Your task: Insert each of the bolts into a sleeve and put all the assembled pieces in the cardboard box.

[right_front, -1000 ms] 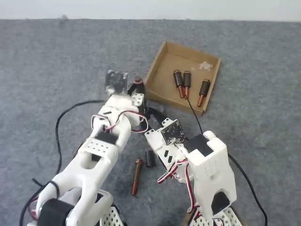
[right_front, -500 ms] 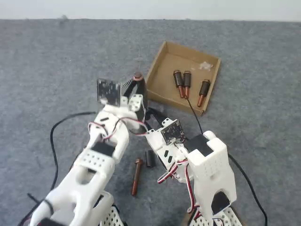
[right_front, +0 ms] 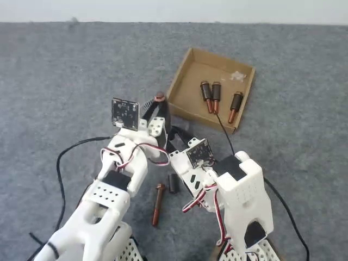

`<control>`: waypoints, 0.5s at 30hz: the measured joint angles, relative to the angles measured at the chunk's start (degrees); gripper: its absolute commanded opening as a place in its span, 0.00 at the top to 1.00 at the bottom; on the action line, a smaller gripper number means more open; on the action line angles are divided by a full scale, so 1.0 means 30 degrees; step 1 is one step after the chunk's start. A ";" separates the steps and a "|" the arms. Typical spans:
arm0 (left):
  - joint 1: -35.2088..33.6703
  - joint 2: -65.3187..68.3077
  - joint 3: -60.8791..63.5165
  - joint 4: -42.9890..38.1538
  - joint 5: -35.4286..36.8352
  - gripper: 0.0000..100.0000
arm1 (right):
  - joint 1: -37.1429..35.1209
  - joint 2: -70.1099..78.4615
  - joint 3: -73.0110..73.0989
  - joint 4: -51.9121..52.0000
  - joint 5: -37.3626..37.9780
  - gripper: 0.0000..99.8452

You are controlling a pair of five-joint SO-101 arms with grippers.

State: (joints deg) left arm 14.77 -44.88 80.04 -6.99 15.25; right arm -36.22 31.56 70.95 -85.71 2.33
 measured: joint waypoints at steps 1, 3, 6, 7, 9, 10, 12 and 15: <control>0.0117 0.0000 0.0234 0.0000 0.0029 0.99 | 0.0000 0.0000 0.0029 0.0000 0.0000 0.99; 0.0352 0.0000 0.0410 0.0000 0.0029 0.99 | 0.0000 0.0000 0.0029 0.0000 0.0000 0.99; 0.0322 0.0000 0.0498 0.0029 0.0029 0.99 | 0.0000 -0.0147 0.0234 0.0000 0.0000 0.99; 0.0322 -0.0029 0.0733 0.0029 0.0000 0.99 | 0.0000 -0.0381 0.0410 0.0000 0.0000 0.99; 0.0381 -0.0088 0.1055 0.0059 0.0000 0.99 | 0.0029 -0.0762 0.0645 0.0000 0.0000 0.99; 0.0410 -0.0117 0.1055 0.0059 0.0000 0.99 | 0.0059 -0.0850 0.0703 0.0000 0.0000 0.99; 0.0469 -0.0117 0.1055 0.0059 0.0000 0.99 | 0.0059 -0.0850 0.0791 0.0000 0.0000 0.99; 0.0469 -0.0147 0.1114 0.0059 0.0000 0.99 | 0.0059 -0.0850 0.0938 0.0000 0.0000 0.99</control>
State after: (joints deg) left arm 16.18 -45.32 83.38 -6.81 15.25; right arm -36.04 29.01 73.76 -85.71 2.33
